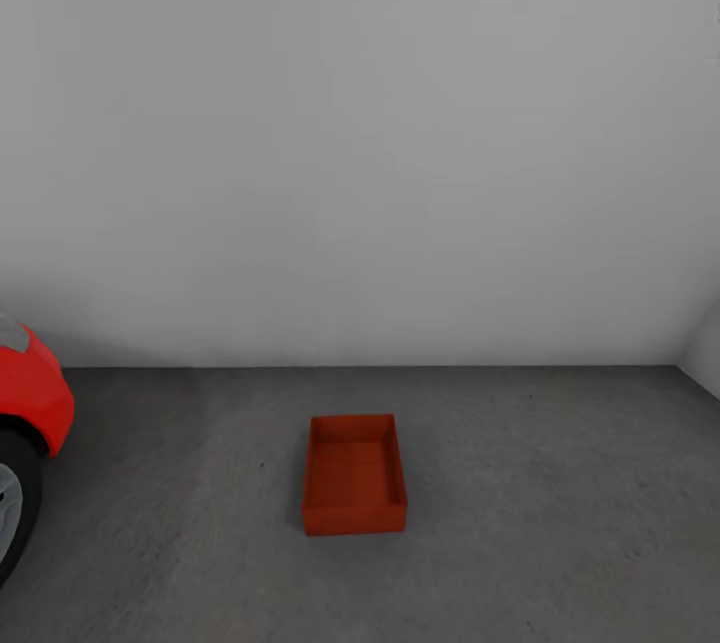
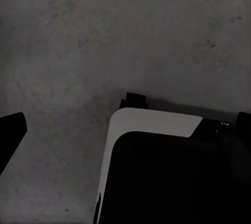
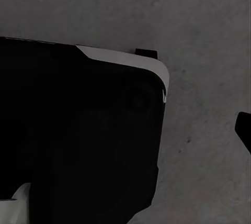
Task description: Move the two storage containers from the living room to the garage. In the garage, place one container on the floor and stack the other container on top of it (either order is fine).
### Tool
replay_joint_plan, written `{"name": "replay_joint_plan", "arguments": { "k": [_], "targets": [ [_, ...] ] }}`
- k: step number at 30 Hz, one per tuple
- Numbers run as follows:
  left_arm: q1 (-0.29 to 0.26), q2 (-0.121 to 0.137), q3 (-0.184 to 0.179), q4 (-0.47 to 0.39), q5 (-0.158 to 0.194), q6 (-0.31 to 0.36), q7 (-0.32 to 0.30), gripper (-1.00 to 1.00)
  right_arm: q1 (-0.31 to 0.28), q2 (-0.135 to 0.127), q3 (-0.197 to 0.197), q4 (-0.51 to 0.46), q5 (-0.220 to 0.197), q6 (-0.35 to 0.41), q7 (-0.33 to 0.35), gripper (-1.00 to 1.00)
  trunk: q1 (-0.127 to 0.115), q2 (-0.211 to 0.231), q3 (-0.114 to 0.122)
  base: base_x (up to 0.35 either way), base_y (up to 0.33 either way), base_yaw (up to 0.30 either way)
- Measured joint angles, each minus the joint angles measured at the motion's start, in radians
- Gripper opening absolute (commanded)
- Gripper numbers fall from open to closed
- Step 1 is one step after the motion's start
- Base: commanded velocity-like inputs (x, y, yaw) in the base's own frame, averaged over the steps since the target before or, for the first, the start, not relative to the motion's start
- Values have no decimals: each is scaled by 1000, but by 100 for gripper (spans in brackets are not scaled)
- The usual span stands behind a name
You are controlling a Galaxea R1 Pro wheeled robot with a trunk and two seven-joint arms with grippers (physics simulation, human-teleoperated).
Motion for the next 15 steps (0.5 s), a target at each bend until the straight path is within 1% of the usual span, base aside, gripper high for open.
{"name": "replay_joint_plan", "arguments": {
  "k": [3, 9, 15],
  "targets": [
    [2, -2, 1, 9, 6, 2, -2, 100, 0, 0, 0, 0, 0, 0, 0, 100, 0, 0, 5, 0, 0, 0],
    [47, 3, 2, 14, 10, 9, -10, 100, 0, 0, 0, 0, 0, 0, 0, 100, 0, 0, 15, 0, 0, 0],
    [65, 4, 2, 14, 10, -1, -11, 100, 0, 0, -1, 0, 0, 0, 0, 100, 0, 0, 24, 0, 0, 0]
  ]
}}
